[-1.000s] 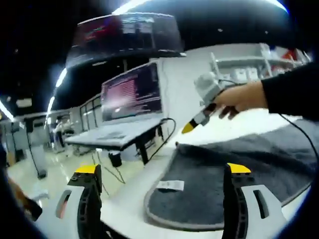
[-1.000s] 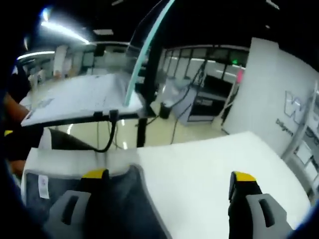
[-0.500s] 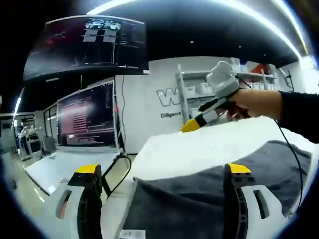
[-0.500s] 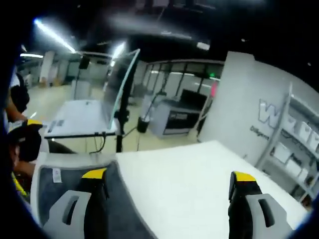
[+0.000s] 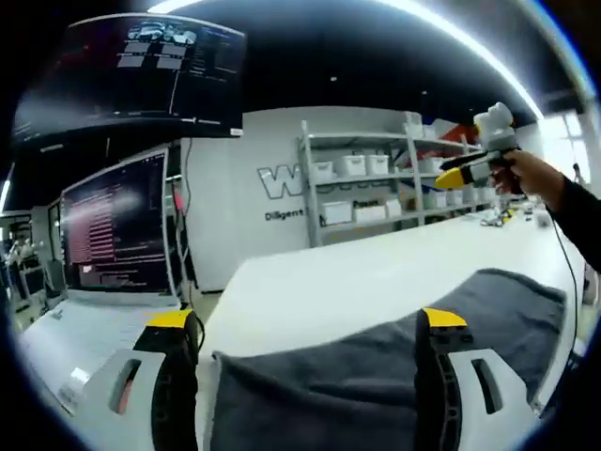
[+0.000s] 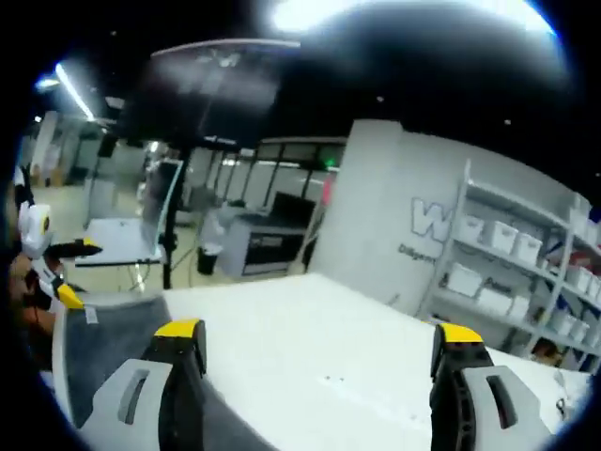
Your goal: Open the folded towel by lifting each exposed corner and separating the folded layers until the towel lies flat within the target outline without major curled edges
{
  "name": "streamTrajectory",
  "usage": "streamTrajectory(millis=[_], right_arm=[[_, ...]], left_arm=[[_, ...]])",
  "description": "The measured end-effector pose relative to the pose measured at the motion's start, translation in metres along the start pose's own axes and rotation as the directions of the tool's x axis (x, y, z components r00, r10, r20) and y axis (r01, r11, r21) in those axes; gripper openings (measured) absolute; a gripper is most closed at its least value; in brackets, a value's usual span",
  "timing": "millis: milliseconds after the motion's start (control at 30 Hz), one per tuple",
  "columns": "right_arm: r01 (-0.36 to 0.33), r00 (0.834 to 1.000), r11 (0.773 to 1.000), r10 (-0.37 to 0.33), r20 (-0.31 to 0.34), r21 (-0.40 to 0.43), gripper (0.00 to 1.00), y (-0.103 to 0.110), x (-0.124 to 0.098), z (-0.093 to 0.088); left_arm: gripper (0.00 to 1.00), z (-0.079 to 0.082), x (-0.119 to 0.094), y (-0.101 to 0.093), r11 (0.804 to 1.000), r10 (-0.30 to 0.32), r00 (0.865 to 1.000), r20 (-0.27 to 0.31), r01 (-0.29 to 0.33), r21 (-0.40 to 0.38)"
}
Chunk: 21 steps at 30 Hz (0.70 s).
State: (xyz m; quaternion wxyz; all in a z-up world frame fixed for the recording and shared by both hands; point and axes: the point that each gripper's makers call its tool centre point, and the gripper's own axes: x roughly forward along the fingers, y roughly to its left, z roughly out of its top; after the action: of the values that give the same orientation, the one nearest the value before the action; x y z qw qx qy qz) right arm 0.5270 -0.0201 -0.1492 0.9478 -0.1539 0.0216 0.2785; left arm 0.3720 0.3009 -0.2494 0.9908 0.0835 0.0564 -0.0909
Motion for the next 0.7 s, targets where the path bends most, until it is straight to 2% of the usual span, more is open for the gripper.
streamTrajectory(millis=[67,133,200,300,433,500,533,600,700], right_arm=[[0.034,0.999,0.999,-0.034,-0.018,0.006,0.97,-0.020,-0.013,-0.015],[0.063,0.996,0.998,-0.062,-0.056,0.015,0.96,-0.042,-0.025,-0.038],[0.096,0.990,0.994,-0.091,-0.107,0.045,0.93,-0.065,-0.036,-0.069],[0.166,0.973,0.984,-0.152,-0.172,0.070,0.85,-0.096,-0.051,-0.111],[0.176,0.966,0.977,-0.147,-0.214,0.123,0.73,-0.110,-0.064,-0.154],[0.154,0.967,0.973,-0.113,-0.227,0.173,0.66,-0.114,-0.067,-0.174],[0.153,0.963,0.968,-0.101,-0.249,0.200,0.63,-0.116,-0.069,-0.184],[0.155,0.963,0.963,-0.097,-0.250,0.222,0.51,-0.122,-0.071,-0.199],[0.175,0.952,0.951,-0.098,-0.289,0.256,0.37,-0.128,-0.073,-0.223]], left_arm=[[0.94,-0.009,0.008,0.003,1.000,0.008,0.999,-0.034,-0.007,0.023],[0.95,-0.013,0.013,0.003,0.999,0.005,0.999,-0.046,-0.004,0.034],[0.96,-0.016,0.017,0.003,1.000,-0.001,0.999,-0.054,0.003,0.027],[0.96,-0.012,0.021,0.004,1.000,-0.009,0.999,-0.034,0.009,0.004],[0.96,-0.007,0.026,0.002,1.000,-0.019,1.000,-0.013,0.019,-0.015],[0.96,-0.008,0.028,-0.002,1.000,-0.023,1.000,-0.010,0.023,-0.017],[0.96,-0.009,0.028,-0.003,0.999,-0.026,1.000,-0.011,0.026,-0.020],[0.97,-0.013,0.029,-0.005,0.999,-0.027,0.999,-0.019,0.026,-0.025],[0.95,-0.016,0.028,-0.001,1.000,-0.017,0.999,-0.034,0.016,-0.027]])
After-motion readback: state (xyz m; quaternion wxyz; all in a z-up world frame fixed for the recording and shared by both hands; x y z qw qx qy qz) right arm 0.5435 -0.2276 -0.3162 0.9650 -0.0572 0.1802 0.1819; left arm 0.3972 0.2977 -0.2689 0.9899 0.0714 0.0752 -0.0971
